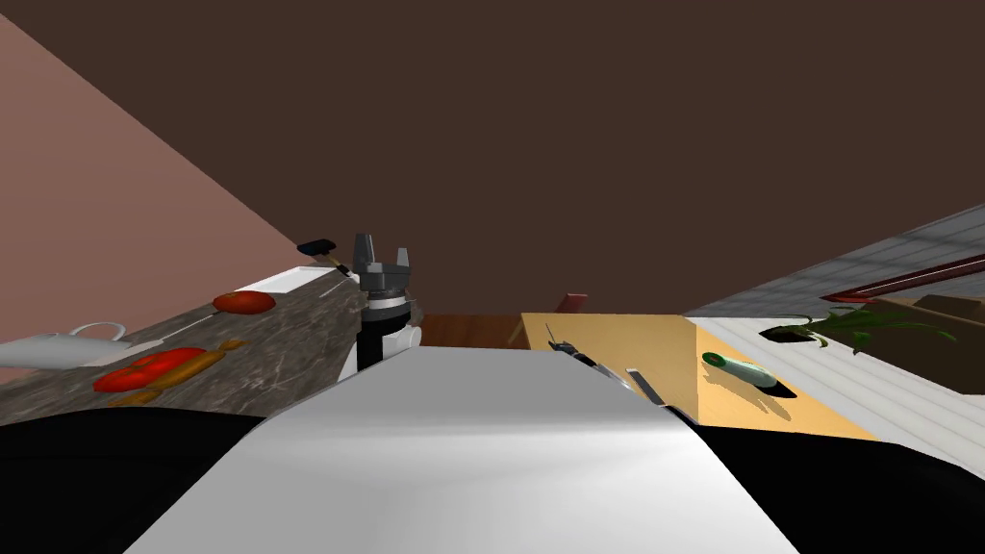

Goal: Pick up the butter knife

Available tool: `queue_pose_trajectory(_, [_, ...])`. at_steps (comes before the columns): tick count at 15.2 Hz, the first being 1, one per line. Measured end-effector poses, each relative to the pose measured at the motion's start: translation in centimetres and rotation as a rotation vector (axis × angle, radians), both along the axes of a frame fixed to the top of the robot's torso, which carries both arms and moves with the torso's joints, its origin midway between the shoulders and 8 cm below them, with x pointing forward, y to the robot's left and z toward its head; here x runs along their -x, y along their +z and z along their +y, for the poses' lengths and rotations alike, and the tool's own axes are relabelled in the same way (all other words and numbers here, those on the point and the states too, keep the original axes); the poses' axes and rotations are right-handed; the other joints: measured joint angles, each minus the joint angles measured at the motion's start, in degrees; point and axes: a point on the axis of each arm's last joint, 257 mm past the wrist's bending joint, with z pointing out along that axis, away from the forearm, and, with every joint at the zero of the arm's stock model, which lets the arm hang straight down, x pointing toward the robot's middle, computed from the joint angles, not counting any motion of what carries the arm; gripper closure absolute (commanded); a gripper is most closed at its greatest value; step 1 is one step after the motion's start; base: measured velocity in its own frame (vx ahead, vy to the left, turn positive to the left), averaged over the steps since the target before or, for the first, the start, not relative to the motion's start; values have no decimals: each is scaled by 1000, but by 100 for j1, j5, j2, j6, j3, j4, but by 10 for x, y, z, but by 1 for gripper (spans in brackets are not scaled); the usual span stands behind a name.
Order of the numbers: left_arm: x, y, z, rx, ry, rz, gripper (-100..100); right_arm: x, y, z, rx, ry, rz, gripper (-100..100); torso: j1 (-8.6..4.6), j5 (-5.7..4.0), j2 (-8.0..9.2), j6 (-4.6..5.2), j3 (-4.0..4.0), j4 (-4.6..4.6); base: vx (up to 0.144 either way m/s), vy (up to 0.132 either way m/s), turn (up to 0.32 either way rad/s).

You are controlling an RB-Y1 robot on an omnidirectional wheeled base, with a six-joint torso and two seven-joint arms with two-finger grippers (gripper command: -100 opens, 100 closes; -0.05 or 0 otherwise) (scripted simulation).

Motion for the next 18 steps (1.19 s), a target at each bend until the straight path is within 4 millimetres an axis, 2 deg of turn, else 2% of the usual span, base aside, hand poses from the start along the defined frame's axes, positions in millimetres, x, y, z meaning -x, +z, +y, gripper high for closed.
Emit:
queue_pose_trajectory(2, [0, 0, 0, 0, 0, 0, 0, 7, -4, -2, 8, 4, 16, -100, 3, 1, 1, 2, 1, 0, -2, -22, -15])
queue_pose_trajectory(6, [0, 0, 0, 0, 0, 0, 0, -9, -12, 22, 0, 30, 24, -100, -17, -4, 12, 3, 7, 2, -28, -67, -99])
queue_pose_trajectory(18, [0, 0, 0, 0, 0, 0, 0, -79, -20, 99, 6, 98, 16, -100, -15, -3, 11, 2, 7, 3, -24, -67, -88])
